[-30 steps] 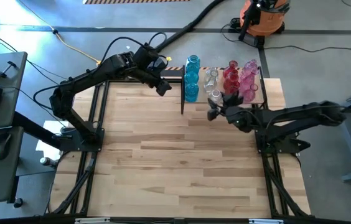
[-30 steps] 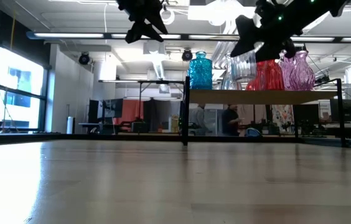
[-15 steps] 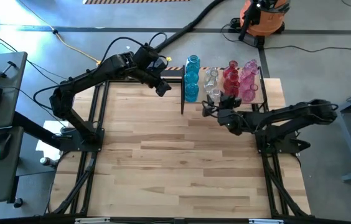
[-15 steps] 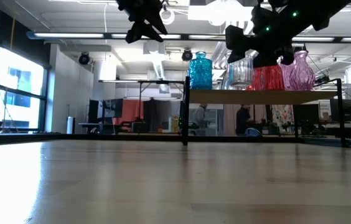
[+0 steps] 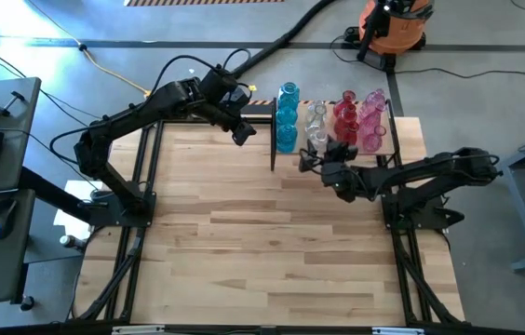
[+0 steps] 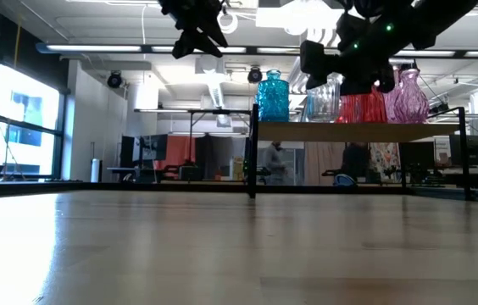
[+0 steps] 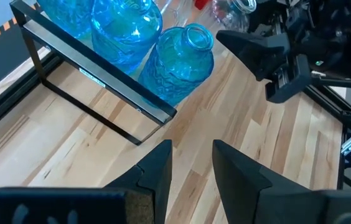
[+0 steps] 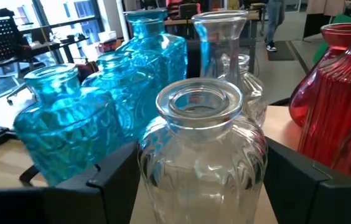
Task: Sort vases onto shelf
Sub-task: Put the transparent vase on the shelf aligned with the other transparent vase, then return to Home Position
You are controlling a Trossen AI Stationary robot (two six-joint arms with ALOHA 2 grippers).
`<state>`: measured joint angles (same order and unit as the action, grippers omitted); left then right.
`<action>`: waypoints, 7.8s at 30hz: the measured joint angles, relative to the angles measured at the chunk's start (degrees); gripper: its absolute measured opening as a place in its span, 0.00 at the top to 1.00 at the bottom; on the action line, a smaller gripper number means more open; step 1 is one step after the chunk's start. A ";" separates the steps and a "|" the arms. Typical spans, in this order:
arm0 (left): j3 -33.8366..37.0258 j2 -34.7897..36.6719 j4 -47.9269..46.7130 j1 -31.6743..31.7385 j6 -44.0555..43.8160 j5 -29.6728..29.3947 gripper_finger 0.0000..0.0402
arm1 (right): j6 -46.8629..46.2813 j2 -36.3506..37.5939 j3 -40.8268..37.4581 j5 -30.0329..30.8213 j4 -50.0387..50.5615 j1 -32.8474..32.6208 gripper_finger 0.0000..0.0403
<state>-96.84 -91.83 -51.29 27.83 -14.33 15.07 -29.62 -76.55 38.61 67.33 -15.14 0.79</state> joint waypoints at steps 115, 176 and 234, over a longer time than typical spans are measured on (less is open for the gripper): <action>0.00 0.00 0.64 -0.11 3.93 -0.46 0.74 | 8.12 4.44 -0.04 -6.34 -2.49 5.56 0.20; 0.05 0.70 6.22 0.07 9.06 -0.80 0.74 | 17.22 49.16 0.04 -16.80 6.39 6.46 0.20; 69.58 56.61 59.77 -1.05 9.17 -6.69 0.74 | 7.02 59.80 -8.63 -35.34 36.47 6.46 0.20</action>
<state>-27.26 -35.22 8.49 26.79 -5.16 8.38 -22.59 -16.75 29.98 31.99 21.33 7.25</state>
